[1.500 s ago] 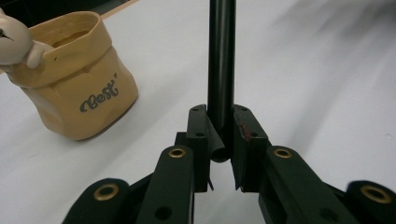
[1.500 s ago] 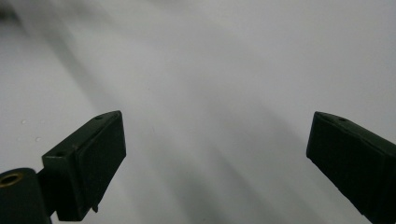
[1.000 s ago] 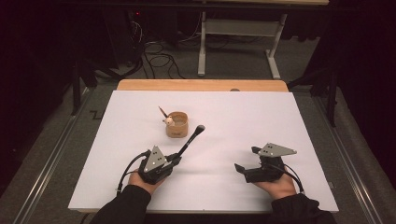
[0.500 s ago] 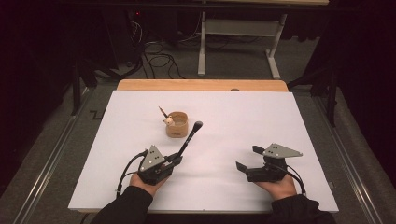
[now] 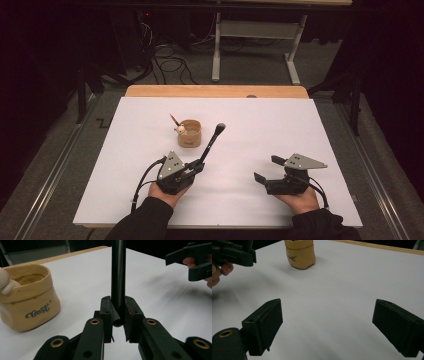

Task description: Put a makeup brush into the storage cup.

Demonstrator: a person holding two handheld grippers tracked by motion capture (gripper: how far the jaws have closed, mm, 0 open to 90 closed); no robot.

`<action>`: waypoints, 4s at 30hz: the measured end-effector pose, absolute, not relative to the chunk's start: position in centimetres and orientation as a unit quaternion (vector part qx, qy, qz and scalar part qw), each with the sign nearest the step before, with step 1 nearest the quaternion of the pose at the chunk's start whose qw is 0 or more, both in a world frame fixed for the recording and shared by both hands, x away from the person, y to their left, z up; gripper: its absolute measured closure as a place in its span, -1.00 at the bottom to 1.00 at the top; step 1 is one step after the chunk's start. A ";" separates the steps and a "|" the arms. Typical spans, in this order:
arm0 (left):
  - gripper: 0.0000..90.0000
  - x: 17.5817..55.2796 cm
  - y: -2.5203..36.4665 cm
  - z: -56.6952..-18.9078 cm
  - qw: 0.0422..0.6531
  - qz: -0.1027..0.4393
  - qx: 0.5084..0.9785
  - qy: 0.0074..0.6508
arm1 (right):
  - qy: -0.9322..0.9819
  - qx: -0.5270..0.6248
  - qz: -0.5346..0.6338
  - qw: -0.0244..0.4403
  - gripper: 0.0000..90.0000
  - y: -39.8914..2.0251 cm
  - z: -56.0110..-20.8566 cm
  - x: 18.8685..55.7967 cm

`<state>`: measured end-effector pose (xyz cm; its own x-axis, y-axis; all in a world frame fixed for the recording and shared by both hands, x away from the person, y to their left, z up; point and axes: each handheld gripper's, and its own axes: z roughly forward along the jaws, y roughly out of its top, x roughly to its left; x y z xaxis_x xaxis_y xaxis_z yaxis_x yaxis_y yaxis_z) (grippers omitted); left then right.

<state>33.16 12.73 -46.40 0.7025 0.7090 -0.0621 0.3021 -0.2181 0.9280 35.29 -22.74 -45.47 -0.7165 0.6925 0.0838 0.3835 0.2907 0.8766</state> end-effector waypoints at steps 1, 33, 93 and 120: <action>0.76 33.1 12.6 -46.5 0.526 0.195 0.759 0.331 | 0.787 0.342 0.488 0.159 -0.77 -22.7 -45.5 35.3; 0.76 33.4 13.2 -47.2 0.543 0.182 0.750 0.331 | 0.790 0.322 0.499 0.155 -0.75 -19.1 -42.8 37.0; 0.76 32.2 9.6 -47.8 0.540 0.164 0.769 0.299 | 0.733 0.318 0.597 0.074 -0.11 -15.8 -43.4 36.2; 0.76 32.0 8.7 -48.3 0.538 0.163 0.774 0.291 | 0.700 0.343 0.626 0.021 0.32 -15.7 -43.7 36.6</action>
<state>31.98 8.70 -48.25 0.7780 0.6254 -0.0609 0.2755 -0.2524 0.9276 36.60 -15.68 -43.68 -0.7644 0.5056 0.4001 0.4541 -0.0182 0.8908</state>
